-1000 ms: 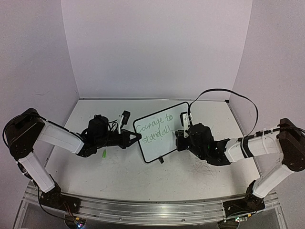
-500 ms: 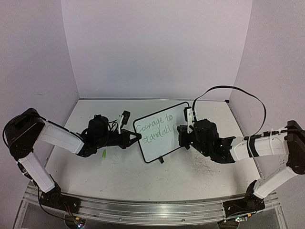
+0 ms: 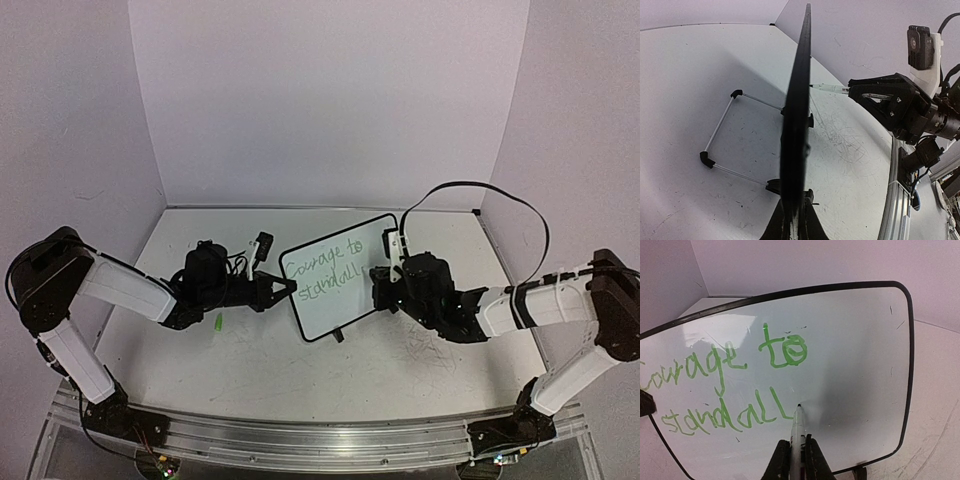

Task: Write a sentence on the whiteboard
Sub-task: Write a sentence on the whiteboard, then place the whiteboard at the center of the board, then pick up the pen cap from the center of the board.

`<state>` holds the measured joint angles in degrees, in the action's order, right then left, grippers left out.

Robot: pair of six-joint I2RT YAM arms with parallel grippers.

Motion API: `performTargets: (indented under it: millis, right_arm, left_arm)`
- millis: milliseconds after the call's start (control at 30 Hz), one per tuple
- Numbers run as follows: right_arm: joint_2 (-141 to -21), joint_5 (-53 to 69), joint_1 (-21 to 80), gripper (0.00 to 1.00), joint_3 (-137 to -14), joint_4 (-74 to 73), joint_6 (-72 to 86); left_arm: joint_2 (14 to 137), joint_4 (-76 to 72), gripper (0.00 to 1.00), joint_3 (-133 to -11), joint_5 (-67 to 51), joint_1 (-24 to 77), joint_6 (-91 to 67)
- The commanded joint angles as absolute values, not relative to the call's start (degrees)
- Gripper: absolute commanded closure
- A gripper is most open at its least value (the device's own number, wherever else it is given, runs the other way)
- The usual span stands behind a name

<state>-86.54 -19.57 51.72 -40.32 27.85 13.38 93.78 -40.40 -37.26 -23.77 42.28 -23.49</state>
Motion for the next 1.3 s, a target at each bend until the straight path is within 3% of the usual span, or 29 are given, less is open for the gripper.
performTargets:
  millis: [0, 300, 433, 500, 633, 867, 1000, 1267]
  right_arm:
    - [-88.15, -19.63, 51.49, 1.0, -40.47, 30.17, 14.46]
    - [-89.89, -21.09, 51.42, 1.0, -41.65, 30.73, 14.19]
    - [-84.01, -21.84, 51.55, 1.0, -42.82, 24.97, 14.86]
    - [-77.8, -22.54, 51.63, 1.0, -41.32, 21.58, 16.28]
    - [-67.8, -24.58, 51.63, 1.0, -37.95, 16.3, 17.01]
    - [-63.68, -22.22, 51.64, 0.99, -37.28, 13.38, 16.5]
    - [-63.47, -19.78, 51.66, 0.99, -38.29, 13.22, 16.08]
    - [-64.18, -17.61, 51.66, 0.99, -38.1, 14.28, 13.81]
  left_arm:
    - [92.33, -37.77, 1.0, -36.31, -22.07, 42.1, -20.45]
    - [92.4, -37.65, 1.0, -36.47, -22.15, 42.09, -20.39]
    - [92.29, -37.49, 0.99, -36.51, -21.9, 42.1, -20.62]
    - [91.59, -37.28, 0.93, -36.48, -21.44, 42.09, -20.76]
    - [90.54, -35.87, 0.73, -37.63, -20.2, 41.74, -21.08]
    - [83.14, -29.35, 0.41, -39.26, -16.64, 41.13, -22.39]
    - [73.83, -20.59, 0.36, -37.06, -10.67, 41.13, -25.74]
    - [56.65, 16.88, 0.34, -37.23, 11.3, 40.96, -40.39]
